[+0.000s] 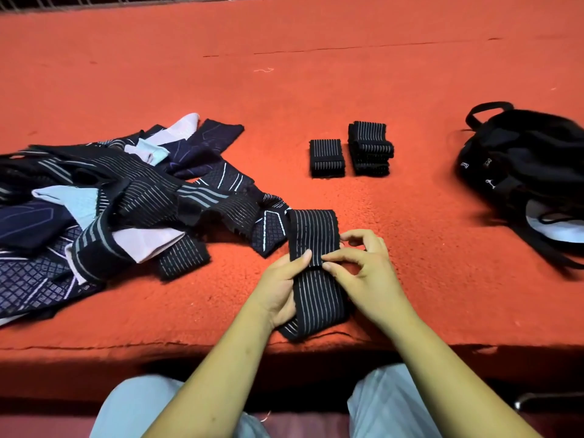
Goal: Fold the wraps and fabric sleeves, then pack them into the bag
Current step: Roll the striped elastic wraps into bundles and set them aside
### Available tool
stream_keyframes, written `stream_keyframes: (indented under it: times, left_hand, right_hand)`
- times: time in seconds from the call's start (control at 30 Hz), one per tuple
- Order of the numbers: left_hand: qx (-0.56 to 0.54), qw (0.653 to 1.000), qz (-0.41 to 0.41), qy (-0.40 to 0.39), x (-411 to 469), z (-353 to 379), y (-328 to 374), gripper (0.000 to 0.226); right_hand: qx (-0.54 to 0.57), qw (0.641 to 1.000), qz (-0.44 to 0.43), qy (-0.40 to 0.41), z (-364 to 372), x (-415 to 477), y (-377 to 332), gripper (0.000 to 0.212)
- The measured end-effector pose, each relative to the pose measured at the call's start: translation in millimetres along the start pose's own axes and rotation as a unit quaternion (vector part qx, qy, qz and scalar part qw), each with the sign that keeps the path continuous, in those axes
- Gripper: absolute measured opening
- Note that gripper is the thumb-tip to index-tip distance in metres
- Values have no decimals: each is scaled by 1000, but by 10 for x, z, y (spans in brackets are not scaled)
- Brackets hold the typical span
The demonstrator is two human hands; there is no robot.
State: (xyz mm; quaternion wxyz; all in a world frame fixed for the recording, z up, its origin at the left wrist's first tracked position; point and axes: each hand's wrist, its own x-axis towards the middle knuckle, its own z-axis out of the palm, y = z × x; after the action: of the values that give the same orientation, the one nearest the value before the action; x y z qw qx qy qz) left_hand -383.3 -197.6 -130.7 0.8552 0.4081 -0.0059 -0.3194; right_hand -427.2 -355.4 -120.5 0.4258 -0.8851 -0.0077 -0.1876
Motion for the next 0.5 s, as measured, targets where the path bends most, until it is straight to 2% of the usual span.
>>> stream_keyframes:
  times: [0.1,0.13,0.2,0.27,0.33,0.4,0.5]
  left_hand:
    - [29,1000,5,-4,-3,9,-4,30]
    - [45,999,4,-8,1,7,-5,27]
    - [66,998,-2,-17,-10,17,-10,32]
    - [75,997,-9,-15,-15,12,-11,36]
    - [70,997,-16,-27,-40,36,-3,30]
    - [63,996,-21,-61,-58,50,3,30]
    - [52,993,-48,-89,-71,95,41,35]
  right_hand:
    - [68,995,68,-7,-125,131,-111,5]
    - [75,993,92,9,-175,204,-140,10]
    - [66,985,160,15,-296,356,-229,34]
    - [128,961,240,-46,-394,465,-316,48]
    - [200,928,290,-120,-453,529,-397,37]
    - [194,929,285,-132,-488,598,-396,20]
    - [167,952,233,-104,-514,704,-372,24]
